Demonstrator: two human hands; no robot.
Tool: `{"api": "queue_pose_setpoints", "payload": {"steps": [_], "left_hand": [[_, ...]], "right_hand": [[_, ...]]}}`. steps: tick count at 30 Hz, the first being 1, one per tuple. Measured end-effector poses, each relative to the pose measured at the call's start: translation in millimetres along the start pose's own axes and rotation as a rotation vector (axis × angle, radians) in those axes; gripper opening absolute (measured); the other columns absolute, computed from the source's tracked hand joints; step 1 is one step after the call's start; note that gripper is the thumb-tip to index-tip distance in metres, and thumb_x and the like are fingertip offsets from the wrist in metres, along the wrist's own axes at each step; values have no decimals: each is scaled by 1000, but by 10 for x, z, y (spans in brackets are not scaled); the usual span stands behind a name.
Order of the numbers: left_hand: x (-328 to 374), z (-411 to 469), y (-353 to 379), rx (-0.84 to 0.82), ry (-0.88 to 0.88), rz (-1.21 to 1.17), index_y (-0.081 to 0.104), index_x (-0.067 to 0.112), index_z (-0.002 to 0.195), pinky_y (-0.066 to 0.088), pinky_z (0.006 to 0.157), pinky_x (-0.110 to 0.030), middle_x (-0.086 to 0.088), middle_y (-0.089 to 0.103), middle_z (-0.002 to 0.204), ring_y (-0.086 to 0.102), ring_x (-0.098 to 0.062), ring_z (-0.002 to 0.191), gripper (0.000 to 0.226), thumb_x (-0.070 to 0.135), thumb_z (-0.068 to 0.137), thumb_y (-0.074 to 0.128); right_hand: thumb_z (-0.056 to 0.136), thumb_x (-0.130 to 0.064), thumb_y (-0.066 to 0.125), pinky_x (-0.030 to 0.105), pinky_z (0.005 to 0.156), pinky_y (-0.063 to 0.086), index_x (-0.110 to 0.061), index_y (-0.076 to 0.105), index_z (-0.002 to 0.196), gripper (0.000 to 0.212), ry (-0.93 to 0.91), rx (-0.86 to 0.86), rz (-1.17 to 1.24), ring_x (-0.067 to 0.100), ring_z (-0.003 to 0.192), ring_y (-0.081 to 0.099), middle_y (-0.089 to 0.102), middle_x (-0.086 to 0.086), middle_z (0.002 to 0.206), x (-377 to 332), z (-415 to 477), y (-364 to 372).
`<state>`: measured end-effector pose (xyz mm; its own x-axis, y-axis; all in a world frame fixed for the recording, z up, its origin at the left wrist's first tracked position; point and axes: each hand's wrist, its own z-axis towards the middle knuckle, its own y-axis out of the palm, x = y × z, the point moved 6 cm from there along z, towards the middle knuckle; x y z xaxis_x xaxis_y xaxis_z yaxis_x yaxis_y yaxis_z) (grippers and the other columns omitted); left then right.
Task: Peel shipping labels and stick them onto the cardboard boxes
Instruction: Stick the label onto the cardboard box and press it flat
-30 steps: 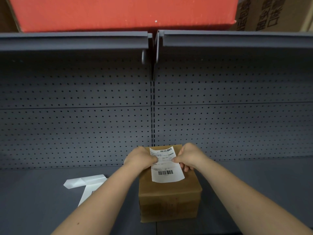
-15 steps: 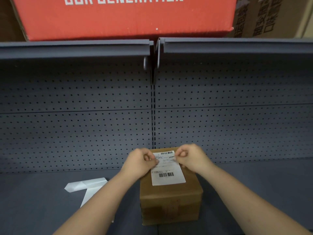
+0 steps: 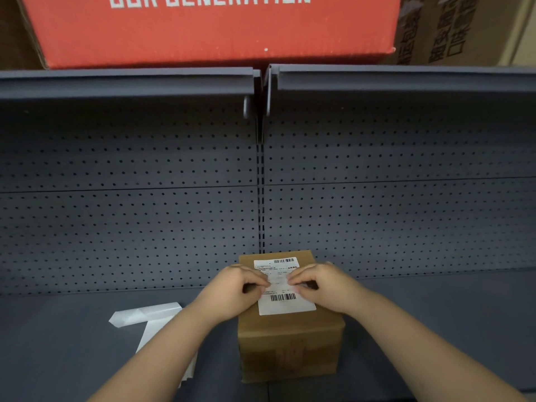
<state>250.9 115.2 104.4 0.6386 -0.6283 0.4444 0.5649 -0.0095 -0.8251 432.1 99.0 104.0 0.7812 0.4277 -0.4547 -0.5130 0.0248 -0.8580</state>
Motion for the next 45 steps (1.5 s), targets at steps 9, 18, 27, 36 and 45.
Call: {"api": "queue_pose_setpoints", "payload": {"steps": [9,18,27,36,45], "left_hand": [[-191,-183,-87,108,-21,-126,78,27,94,44,97,-13,19,71,104,59,9,103,17,17,84,69],[-63,94,-9,79,-37,20,70,30,107,38,97,-22,14,64,110,47,-6,109,26,26,81,65],[57,301,183,-91,12,43,64,22,120,36,107,-28,8,64,125,51,-7,119,36,25,85,60],[-146,121,73,-83,-49,-9,67,31,117,35,110,-25,17,60,129,47,3,122,30,31,87,64],[-218,-20,-76,2,-46,-17,71,31,107,38,101,-15,18,65,119,53,6,113,29,42,80,71]], "right_hand": [[84,-23,70,11,99,38,-25,73,104,21,48,99,40,-6,104,58,67,-17,108,219,-191,-179],[87,-22,61,26,94,46,-21,69,101,16,-13,117,-91,6,103,54,65,-8,107,49,58,-118],[91,-20,55,28,98,44,-19,67,111,23,-51,34,-82,7,108,53,65,-7,116,-38,243,76],[89,-23,61,17,102,37,-19,68,111,24,16,64,-47,2,111,52,62,-8,120,119,78,-77],[86,-33,65,22,99,43,-21,69,107,25,4,94,-71,1,108,52,64,-11,115,164,-50,-92]]}}
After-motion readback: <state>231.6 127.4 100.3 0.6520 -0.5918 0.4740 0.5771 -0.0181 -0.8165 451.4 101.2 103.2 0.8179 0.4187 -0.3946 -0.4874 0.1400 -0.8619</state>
